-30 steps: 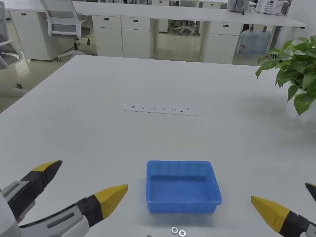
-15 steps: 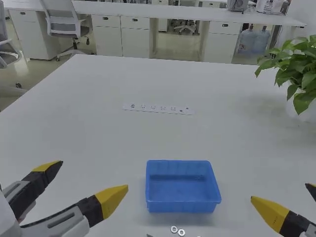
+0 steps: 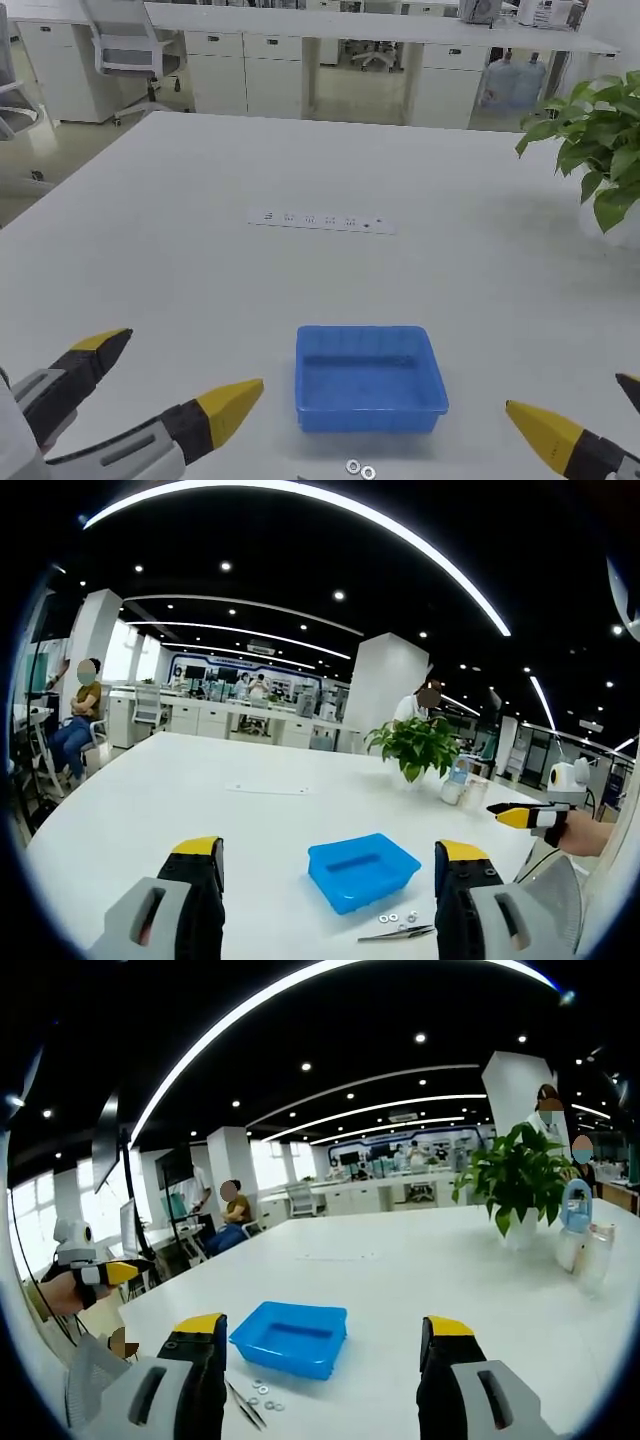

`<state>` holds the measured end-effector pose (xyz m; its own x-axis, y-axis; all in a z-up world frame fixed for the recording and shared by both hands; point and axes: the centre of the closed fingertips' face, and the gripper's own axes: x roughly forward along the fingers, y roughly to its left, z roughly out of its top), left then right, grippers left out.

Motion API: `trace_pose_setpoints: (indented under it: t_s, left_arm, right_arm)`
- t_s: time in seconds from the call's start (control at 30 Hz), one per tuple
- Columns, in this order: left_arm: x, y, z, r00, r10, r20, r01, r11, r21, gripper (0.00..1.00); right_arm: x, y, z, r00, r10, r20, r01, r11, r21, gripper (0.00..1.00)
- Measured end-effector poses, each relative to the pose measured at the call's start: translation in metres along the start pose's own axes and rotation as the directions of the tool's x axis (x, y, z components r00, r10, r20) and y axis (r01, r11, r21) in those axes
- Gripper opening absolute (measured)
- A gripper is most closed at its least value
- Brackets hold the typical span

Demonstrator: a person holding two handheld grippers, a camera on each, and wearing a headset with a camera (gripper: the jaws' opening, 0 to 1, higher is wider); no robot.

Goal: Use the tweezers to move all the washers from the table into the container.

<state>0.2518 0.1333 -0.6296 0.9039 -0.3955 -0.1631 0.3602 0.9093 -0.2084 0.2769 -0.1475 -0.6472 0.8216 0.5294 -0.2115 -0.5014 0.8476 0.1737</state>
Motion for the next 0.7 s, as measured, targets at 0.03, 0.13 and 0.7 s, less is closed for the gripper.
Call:
trace_pose_setpoints:
  t_s: [0.03,0.13,0.7]
  left_arm:
    - [0.000,0.000,0.000,1.0000,0.000,-0.002,0.000,1.000,0.002,0.89]
    - [0.000,0.000,-0.001,1.0000,-0.004,0.004,0.004,1.000,-0.003,0.90]
    - [0.001,-0.001,-0.045,0.9822,-0.038,-0.184,0.040,0.999,0.006,0.79]
  right_arm:
    - [0.000,0.000,-0.001,1.0000,0.000,-0.004,0.000,1.000,0.000,0.78]
    - [0.001,0.001,-0.004,0.9997,0.002,-0.023,-0.002,1.000,-0.007,0.76]
    - [0.027,0.034,-0.030,0.9794,0.119,-0.163,-0.135,0.987,-0.088,0.62]
